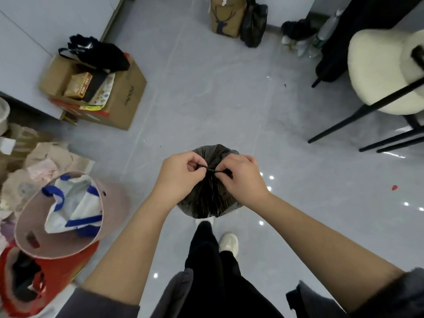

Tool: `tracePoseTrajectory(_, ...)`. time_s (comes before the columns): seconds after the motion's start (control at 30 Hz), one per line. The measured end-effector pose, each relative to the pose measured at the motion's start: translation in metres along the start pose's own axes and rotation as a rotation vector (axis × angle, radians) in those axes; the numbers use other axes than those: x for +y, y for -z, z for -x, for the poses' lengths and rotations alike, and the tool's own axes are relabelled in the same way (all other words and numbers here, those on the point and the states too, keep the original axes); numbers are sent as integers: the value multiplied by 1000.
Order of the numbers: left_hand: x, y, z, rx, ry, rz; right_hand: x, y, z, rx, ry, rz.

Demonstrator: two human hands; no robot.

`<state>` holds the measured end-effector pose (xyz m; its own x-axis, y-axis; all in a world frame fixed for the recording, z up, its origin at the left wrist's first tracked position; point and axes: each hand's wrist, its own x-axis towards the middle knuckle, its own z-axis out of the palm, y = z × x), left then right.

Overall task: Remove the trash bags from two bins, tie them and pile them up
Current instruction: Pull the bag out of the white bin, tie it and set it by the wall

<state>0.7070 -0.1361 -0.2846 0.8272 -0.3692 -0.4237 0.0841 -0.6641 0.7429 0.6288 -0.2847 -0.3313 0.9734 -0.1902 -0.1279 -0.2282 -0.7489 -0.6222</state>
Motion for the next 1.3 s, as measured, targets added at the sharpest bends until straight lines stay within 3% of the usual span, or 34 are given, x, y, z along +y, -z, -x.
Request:
tracePoseTrajectory(0.4,115,-5,-254,-185,-69,-105,90,77,-223,54,-183,-32)
tracePoseTrajectory(0.6,181,-19,-359,-193,-102,-117,141,127,-318,110,-199,-77)
tracePoseTrajectory(0.9,275,-69,-512,-159,-85,-116,233,207,-456,46,-244,-48)
tracePoseTrajectory(1.13,336,-94,-619,-235,-106,-105,288,257,-557,-26,-299,-62)
tracePoseTrajectory(1.3,375,-113,-713,-290,-134,-109,335,278,-633,25,-342,-14)
